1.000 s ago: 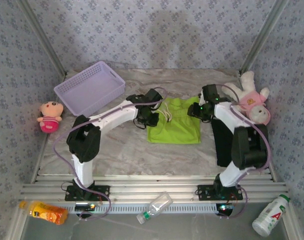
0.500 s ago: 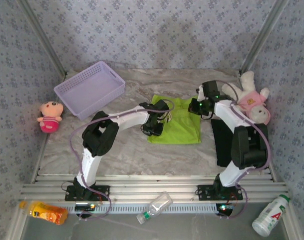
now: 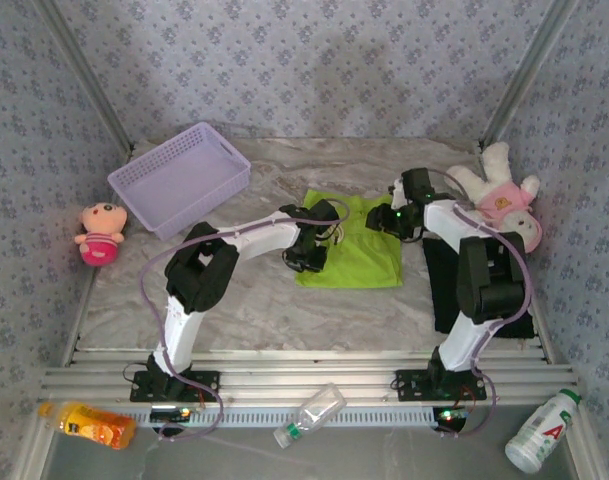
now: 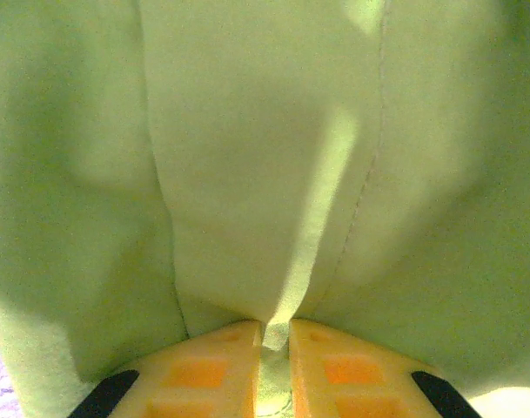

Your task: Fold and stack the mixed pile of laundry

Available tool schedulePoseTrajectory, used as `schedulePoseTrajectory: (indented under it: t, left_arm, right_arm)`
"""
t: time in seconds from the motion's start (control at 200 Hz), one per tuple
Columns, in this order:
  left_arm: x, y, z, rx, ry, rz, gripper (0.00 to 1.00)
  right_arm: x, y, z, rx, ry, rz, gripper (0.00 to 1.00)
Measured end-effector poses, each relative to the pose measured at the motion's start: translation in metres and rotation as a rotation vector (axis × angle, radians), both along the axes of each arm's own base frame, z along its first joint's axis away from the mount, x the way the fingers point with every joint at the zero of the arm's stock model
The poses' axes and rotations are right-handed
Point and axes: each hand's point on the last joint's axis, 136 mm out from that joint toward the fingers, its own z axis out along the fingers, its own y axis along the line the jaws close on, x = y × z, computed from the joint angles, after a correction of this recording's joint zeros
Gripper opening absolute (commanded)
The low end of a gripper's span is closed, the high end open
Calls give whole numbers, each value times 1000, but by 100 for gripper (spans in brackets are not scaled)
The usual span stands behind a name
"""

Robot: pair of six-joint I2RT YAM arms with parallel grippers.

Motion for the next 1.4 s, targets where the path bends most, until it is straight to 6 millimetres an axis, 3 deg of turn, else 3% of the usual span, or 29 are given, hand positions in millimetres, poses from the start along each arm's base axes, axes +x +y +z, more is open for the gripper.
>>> schedulePoseTrajectory:
  t: [0.045, 0.105, 0.225, 0.4, 0.47, 0.565, 0.69, 0.75, 0.809, 0.879, 0.994, 1.124, 1.234, 1.309, 1.399]
  left_arm:
    - [-1, -1, 0, 1, -1, -3, 18]
    - [0, 0, 0, 4, -3, -2, 18]
    - [0, 0, -1, 9, -2, -2, 18]
    - [-1, 0, -1, 15, 3, -7, 18]
    - [-1, -1, -1, 16, 2, -13, 18]
    - [-2, -4, -1, 17, -10, -24, 18]
    - [-3, -7, -1, 19, -21, -34, 18]
    - [-4, -8, -1, 18, -21, -35, 19]
    - [-4, -8, 0, 19, -20, -34, 23]
    - [-5, -5, 2, 34, -11, -29, 32]
    - [-5, -3, 15, 69, 8, -9, 51]
    - [13, -11, 49, 39, -36, 14, 60]
    - [39, -19, 81, -21, -109, 42, 62]
    - [58, -15, 96, -46, -151, 66, 62]
    - [81, -3, 104, -47, -192, 90, 62]
  right_arm:
    - [-1, 4, -4, -1, 5, 12, 14]
    - [-2, 8, -5, 0, 11, 16, 0]
    - [-1, 4, 4, -17, -13, 6, 0]
    - [2, -8, 56, -46, -157, -13, 0]
    - [8, -9, 66, -46, -183, -19, 0]
    - [28, -13, 50, -55, -147, -35, 0]
    - [50, -22, -12, -62, -8, -76, 5]
    - [49, -26, -36, -60, 51, -91, 11]
    - [50, -26, -39, -50, 58, -96, 26]
    - [49, -26, -32, -48, 50, -103, 42]
    - [45, -31, -12, -65, 24, -104, 54]
    - [36, -39, 42, -81, -84, -120, 55]
    - [15, -38, 88, -55, -186, -131, 51]
    - [-1, -31, 92, -35, -198, -131, 45]
    - [-21, -19, 66, -17, -130, -119, 40]
